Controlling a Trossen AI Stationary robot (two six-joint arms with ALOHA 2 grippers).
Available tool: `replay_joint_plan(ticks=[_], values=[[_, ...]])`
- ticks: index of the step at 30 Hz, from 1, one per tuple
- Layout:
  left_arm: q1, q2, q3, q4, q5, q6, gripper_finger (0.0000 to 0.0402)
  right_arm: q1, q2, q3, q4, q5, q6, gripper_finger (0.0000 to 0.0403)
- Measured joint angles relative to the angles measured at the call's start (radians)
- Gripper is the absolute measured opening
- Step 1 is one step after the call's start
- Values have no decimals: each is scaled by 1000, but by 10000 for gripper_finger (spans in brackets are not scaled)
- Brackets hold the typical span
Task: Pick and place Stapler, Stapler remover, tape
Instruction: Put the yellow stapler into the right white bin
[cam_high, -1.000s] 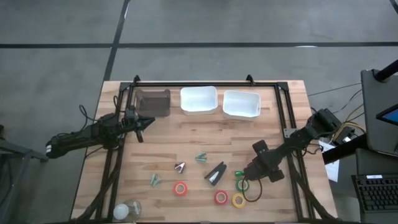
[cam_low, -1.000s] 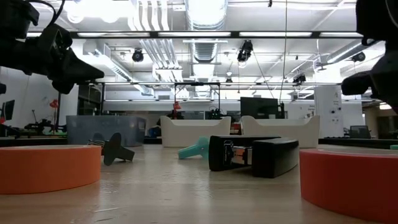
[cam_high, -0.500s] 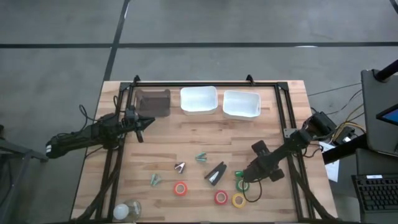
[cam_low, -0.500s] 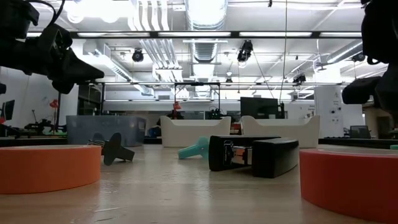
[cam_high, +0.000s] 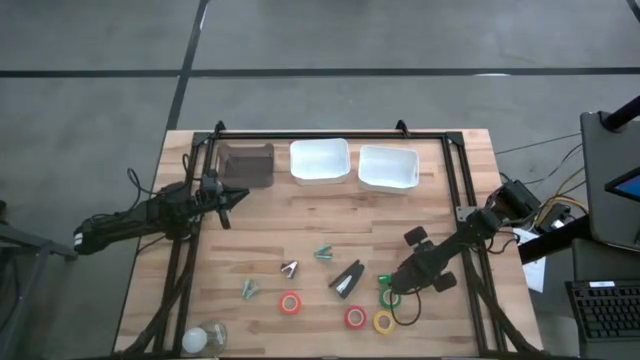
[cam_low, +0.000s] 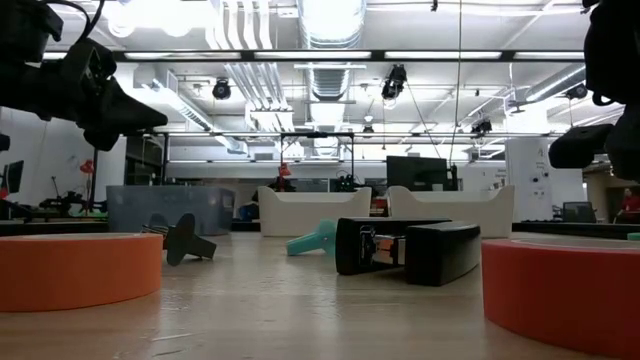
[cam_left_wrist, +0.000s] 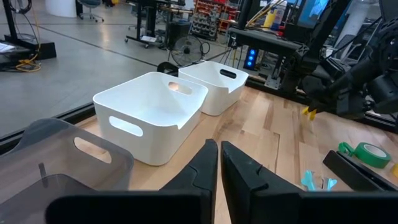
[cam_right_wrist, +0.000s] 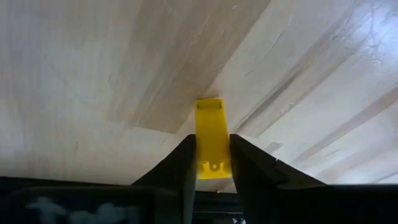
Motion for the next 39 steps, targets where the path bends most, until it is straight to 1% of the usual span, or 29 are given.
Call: replay_joint_plan(ticks=[4, 11, 15, 20, 23, 25, 30, 36, 39], values=[[0, 0, 0, 0, 0, 0, 26, 0, 0, 0, 0, -5, 6, 70], [0, 0, 0, 0, 0, 0, 23, 0, 0, 0, 2, 10, 17, 76], [0, 0, 0, 0, 0, 0, 26, 0, -1, 2, 1, 41, 21, 71], [0, 0, 0, 0, 0, 0, 23, 0, -3, 35, -35, 117, 16, 70], [0, 0, 0, 0, 0, 0, 25, -1, -3, 76, -83, 196, -1, 77], [0, 0, 0, 0, 0, 0, 26, -2, -3, 106, -122, 267, -9, 79], [0, 0, 0, 0, 0, 0, 23, -38, -15, 173, -153, 492, -9, 73], [0, 0, 0, 0, 0, 0, 26, -162, -72, 225, -149, 693, 49, 73], [0, 0, 0, 0, 0, 0, 24, -241, -127, 229, -87, 774, 65, 77]])
